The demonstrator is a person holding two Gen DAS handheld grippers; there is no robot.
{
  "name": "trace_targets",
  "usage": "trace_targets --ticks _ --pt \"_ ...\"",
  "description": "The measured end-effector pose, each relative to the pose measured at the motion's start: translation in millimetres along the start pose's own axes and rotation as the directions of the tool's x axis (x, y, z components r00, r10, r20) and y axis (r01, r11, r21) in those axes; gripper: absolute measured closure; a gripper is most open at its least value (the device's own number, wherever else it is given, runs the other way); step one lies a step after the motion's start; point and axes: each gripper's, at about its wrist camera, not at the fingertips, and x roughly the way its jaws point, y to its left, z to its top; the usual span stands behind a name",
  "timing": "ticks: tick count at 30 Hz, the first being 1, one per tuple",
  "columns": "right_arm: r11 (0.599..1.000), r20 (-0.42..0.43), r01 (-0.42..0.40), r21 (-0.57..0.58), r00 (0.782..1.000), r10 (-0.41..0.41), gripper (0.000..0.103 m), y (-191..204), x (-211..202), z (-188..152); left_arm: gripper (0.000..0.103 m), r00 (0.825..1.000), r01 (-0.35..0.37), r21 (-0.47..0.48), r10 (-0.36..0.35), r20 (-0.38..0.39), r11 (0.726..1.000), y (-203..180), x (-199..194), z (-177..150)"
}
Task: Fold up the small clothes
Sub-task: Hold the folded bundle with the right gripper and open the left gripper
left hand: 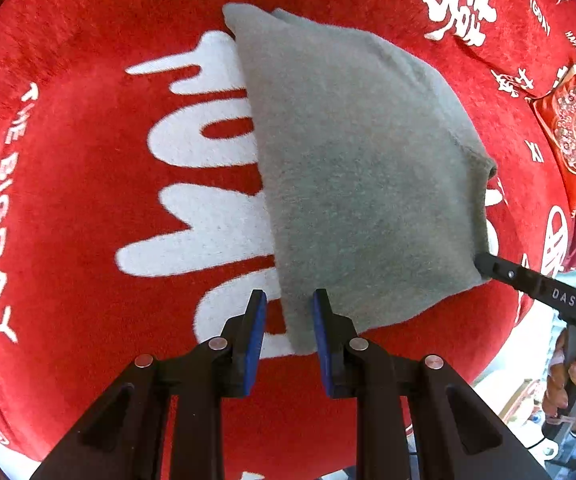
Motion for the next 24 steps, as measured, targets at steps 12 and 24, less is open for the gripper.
trace_targets --ticks 12,24 --pt "0.996 0.008 -0.023 0.083 1.000 0.022 0.098 7.9 -5.0 -20.0 0.078 0.997 -0.073 0.026 0.072 0.043 0.997 1.9 -16.9 -2.7" --pt "0.998 0.020 -0.030 0.063 0.999 0.029 0.098 11.7 -16.2 -2.9 0.078 0.993 -0.115 -0.002 0.115 0.038 0.993 5.6 -11.4 0.1"
